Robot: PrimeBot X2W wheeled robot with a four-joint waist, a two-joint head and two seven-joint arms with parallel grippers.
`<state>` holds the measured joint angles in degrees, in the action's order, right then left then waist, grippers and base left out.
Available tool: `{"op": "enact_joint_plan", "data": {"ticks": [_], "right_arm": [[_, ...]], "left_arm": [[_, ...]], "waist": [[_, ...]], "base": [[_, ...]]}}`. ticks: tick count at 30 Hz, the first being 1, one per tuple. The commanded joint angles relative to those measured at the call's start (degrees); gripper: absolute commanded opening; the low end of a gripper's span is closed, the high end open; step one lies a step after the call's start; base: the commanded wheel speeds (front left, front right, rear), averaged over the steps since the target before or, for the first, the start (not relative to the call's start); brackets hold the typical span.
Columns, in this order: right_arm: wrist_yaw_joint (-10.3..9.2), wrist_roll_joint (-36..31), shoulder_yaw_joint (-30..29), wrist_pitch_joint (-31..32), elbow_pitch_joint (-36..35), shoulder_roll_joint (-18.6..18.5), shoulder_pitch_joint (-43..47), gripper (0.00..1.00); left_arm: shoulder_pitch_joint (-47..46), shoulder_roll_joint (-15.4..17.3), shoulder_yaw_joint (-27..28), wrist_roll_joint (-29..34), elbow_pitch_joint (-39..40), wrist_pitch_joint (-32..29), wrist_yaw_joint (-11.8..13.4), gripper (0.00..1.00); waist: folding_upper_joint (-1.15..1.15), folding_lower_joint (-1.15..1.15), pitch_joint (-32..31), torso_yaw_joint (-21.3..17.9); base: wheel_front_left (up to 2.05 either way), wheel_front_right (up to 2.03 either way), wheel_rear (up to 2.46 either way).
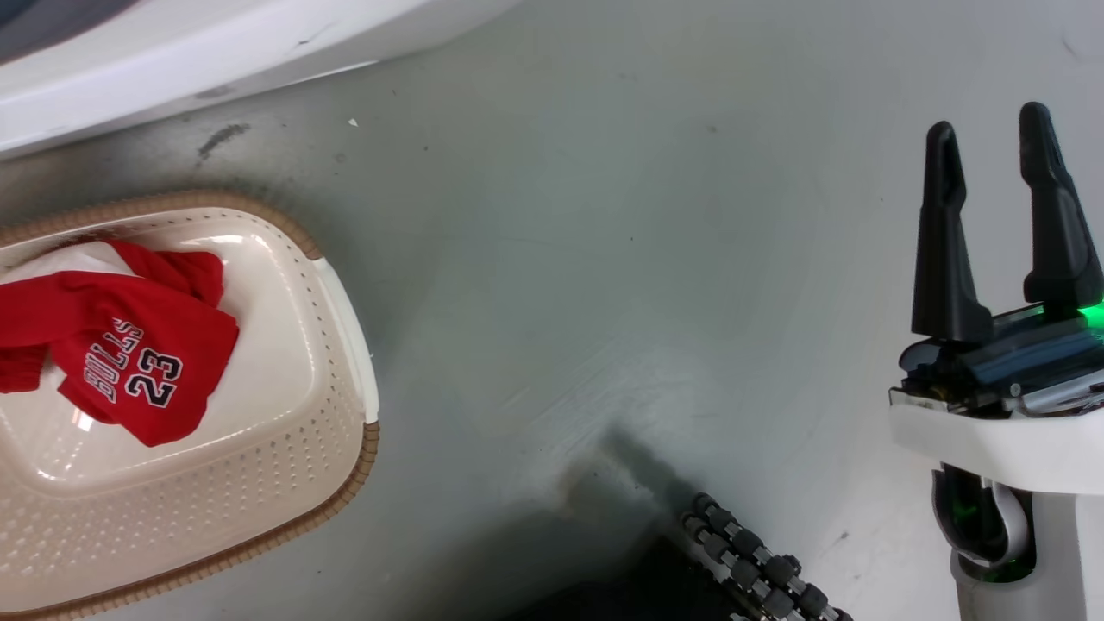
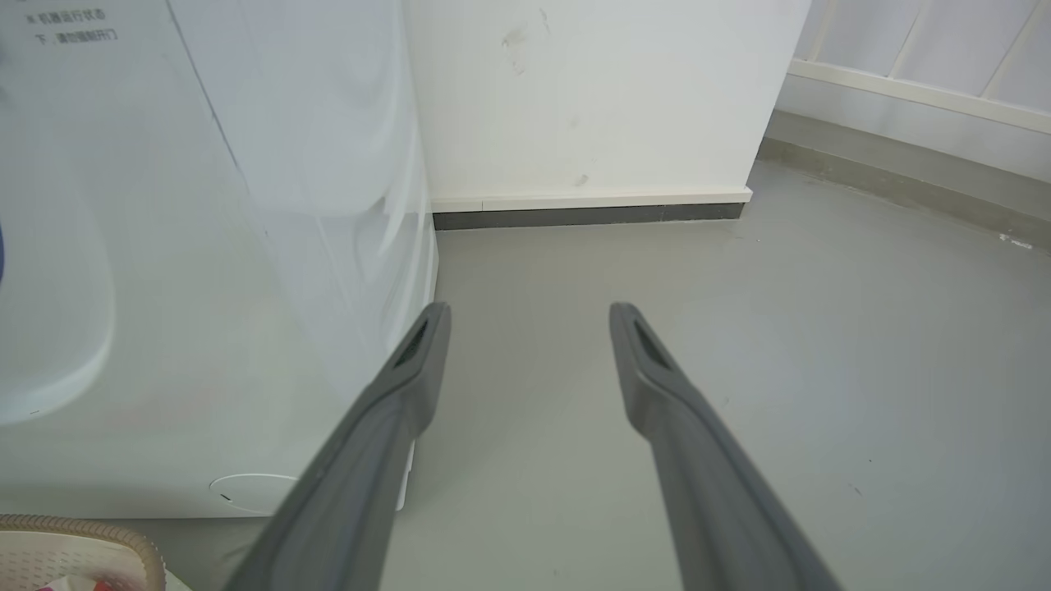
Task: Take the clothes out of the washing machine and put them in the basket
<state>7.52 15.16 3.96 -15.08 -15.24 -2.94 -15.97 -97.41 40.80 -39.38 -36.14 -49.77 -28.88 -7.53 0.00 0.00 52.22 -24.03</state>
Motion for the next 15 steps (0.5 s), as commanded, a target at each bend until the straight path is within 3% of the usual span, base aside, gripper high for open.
{"op": "enact_joint_plan", "data": {"ticks": [1, 15], "right_arm": [[-0.06, -0.42, -0.62, -0.13, 0.03, 0.12, -0.73, 1.00], [-0.06, -4.27, -4.17, -0.13, 1.78, 0.10, 0.18, 1.00]], "left_arm": [[1.05, -0.68, 0.19, -0.76, -0.52, 2.12, 0.13, 0.00], [10.74, -4.18, -2.16, -6.56, -4.11, 22.43, 0.13, 0.00]], "waist": [[0.00, 0.00, -1.11, 0.77], [0.00, 0.00, -11.70, 7.64]], "base": [[0.00, 0.00, 0.00], [0.00, 0.00, 0.00]]}}
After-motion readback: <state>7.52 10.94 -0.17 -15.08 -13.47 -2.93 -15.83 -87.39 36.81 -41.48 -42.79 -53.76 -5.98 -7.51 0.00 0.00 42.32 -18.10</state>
